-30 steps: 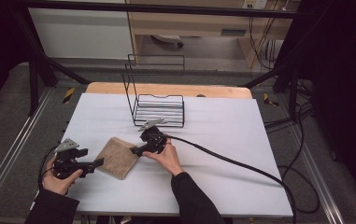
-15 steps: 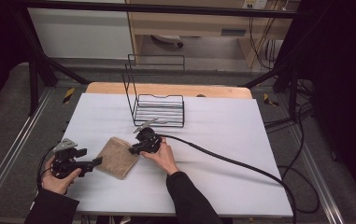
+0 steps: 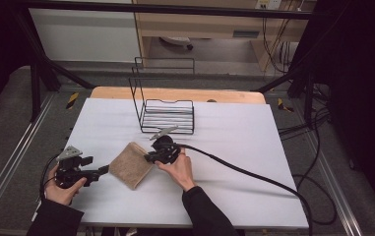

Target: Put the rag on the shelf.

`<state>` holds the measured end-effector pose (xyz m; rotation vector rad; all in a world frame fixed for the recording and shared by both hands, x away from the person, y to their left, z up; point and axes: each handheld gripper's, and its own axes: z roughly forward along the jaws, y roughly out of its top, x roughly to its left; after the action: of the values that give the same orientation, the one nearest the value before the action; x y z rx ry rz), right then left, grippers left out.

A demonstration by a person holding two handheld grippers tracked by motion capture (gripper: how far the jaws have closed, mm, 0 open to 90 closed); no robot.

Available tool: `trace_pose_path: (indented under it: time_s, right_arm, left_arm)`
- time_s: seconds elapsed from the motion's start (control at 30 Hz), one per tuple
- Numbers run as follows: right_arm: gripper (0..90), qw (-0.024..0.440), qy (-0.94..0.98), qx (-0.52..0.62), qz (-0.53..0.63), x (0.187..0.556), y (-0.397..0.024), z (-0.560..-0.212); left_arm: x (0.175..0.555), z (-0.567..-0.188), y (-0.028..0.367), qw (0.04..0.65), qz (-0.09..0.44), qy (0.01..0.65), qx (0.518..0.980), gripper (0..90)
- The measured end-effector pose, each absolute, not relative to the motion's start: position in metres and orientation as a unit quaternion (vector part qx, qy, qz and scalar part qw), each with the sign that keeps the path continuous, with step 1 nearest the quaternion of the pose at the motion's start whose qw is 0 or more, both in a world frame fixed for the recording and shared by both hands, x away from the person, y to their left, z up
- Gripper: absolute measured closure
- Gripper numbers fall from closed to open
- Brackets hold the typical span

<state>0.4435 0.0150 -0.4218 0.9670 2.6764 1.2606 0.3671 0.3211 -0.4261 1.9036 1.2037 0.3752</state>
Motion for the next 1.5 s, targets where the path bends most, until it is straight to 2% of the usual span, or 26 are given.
trace_pose_path:
  time_s: [0.33,0.57,0.77,0.83,0.9,0.93,1.0,1.07,1.1,1.3,1.4,1.5]
  right_arm:
    - [81.7,0.060,0.834,0.379,0.396,0.408,-0.048,-0.423]
    - [81.0,0.063,0.828,0.398,0.389,0.389,-0.069,-0.432]
    - [78.0,0.067,0.827,0.404,0.384,0.380,-0.073,-0.441]
    - [73.3,0.071,0.831,0.392,0.389,0.383,-0.075,-0.439]
    - [63.2,0.088,0.826,0.373,0.413,0.388,-0.077,-0.434]
    - [63.2,0.088,0.826,0.373,0.413,0.388,-0.077,-0.434]
    - [49.1,0.096,0.821,0.356,0.435,0.403,-0.078,-0.428]
    - [47.5,0.100,0.823,0.355,0.432,0.410,-0.077,-0.427]
    - [43.3,0.093,0.819,0.361,0.437,0.422,-0.076,-0.429]
    - [40.9,0.084,0.825,0.368,0.421,0.449,-0.066,-0.439]
    - [45.4,0.078,0.836,0.364,0.404,0.464,-0.057,-0.447]
    - [49.2,0.066,0.837,0.358,0.408,0.468,-0.054,-0.450]
  left_arm:
    - [0.369,-0.429,0.294,0.410,0.134,0.463,0.774,20.6]
    - [0.374,-0.430,0.258,0.413,0.117,0.453,0.781,24.4]
    - [0.372,-0.432,0.224,0.403,0.093,0.441,0.797,35.3]
    - [0.369,-0.433,0.214,0.400,0.085,0.434,0.803,38.6]
    - [0.368,-0.435,0.205,0.397,0.082,0.432,0.806,38.7]
    - [0.368,-0.436,0.202,0.394,0.083,0.432,0.807,38.7]
    - [0.371,-0.437,0.197,0.391,0.087,0.437,0.805,37.6]
    - [0.375,-0.437,0.197,0.392,0.089,0.442,0.802,37.0]
    - [0.376,-0.438,0.198,0.392,0.092,0.442,0.802,36.2]
    - [0.379,-0.441,0.207,0.390,0.099,0.445,0.800,31.5]
    - [0.381,-0.441,0.210,0.392,0.103,0.447,0.797,27.1]
    - [0.381,-0.440,0.213,0.394,0.107,0.449,0.795,26.7]
